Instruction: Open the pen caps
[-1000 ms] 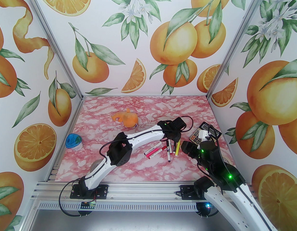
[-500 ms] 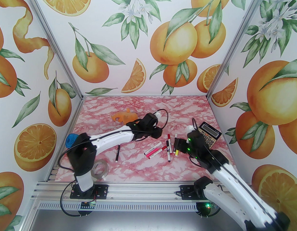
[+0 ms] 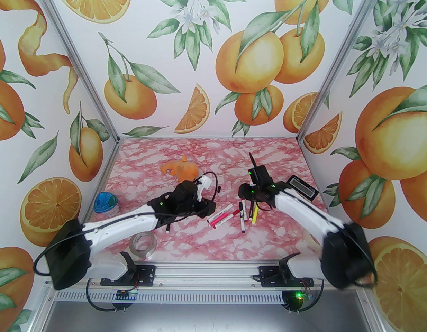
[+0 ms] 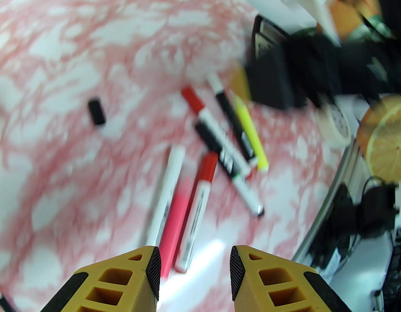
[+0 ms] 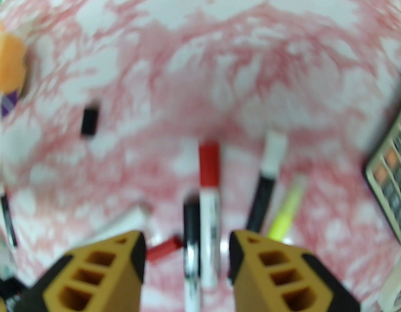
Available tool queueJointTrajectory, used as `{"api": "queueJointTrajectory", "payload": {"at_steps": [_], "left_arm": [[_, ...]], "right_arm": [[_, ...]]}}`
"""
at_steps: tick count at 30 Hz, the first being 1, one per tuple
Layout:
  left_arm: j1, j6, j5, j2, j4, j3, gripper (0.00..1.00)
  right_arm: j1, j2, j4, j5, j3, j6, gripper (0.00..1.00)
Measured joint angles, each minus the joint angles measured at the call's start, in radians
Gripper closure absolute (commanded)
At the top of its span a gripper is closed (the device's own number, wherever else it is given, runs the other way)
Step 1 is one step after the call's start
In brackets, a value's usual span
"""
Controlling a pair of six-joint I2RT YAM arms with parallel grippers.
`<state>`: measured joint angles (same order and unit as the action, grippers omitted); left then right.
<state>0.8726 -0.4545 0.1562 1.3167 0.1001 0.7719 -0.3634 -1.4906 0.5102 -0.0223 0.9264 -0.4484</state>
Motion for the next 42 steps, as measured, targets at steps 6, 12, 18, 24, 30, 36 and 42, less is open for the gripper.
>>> {"api": "queueJointTrajectory", "payload": {"at_steps": [6,12,18,24,30,36,42], "left_arm": [[0.0,-0.019,0.0,-0.042,-0.035,-0.051,0.58],[0.0,-0.019,-0.002,-0.066,-0.039,-0.059,0.58],[0.0,-0.022,-0.01,-0.079,-0.04,-0.063,0.58],[0.0,-0.03,-0.016,-0.083,-0.041,-0.064,0.58],[0.0,-0.041,-0.014,-0.083,-0.045,-0.064,0.58],[0.0,-0.044,-0.015,-0.083,-0.045,-0.065,0.58],[0.0,-0.056,-0.011,-0.083,-0.055,-0.068,0.58]], "right_arm": [[0.004,-0.109,-0.007,-0.004,0.034,0.035,0.57],[0.005,-0.181,-0.025,-0.004,0.079,0.05,0.61],[0.005,-0.229,-0.036,0.0,0.08,0.05,0.62],[0.005,-0.245,-0.046,0.027,0.079,0.05,0.63],[0.005,-0.26,-0.052,0.064,0.078,0.055,0.67],[0.005,-0.277,-0.063,0.076,0.078,0.058,0.7],[0.005,-0.282,-0.067,0.087,0.078,0.066,0.76]]}}
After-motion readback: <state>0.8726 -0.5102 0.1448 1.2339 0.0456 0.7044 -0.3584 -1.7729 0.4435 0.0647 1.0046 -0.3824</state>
